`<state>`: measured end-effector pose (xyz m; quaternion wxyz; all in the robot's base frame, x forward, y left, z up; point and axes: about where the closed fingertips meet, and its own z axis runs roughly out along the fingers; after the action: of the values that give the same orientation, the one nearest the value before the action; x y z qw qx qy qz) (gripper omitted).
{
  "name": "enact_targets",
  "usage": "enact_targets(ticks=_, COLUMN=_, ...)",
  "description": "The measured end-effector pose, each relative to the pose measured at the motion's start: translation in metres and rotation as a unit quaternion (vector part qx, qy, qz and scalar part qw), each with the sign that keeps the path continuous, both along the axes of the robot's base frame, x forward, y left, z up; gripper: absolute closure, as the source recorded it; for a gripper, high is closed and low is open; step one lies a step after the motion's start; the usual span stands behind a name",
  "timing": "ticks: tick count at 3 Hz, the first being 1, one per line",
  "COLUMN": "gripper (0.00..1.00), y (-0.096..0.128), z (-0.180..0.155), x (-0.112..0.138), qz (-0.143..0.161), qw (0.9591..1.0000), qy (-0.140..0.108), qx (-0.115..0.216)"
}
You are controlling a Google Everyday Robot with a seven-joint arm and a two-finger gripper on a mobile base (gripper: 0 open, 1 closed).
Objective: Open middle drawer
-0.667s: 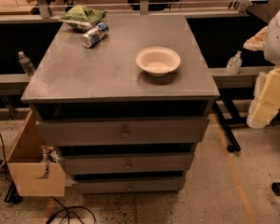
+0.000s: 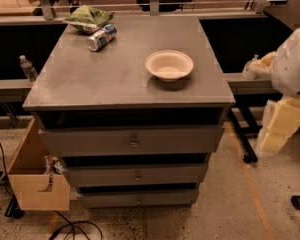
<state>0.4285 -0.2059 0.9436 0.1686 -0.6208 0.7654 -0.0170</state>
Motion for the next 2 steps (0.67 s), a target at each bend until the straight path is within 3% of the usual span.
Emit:
enact_targets(ticks=1, gripper=0.0, y=0.019, z=-0.06, x=-0.013, qz=0.047, qw=0.9983, qy=0.021, qx=0.029)
enact_targets(ticks=2, gripper=0.0, y=0.037, z=-0.122, x=-0.023, qz=0.082, qw=0.9926, qy=0.063, qx=0.064)
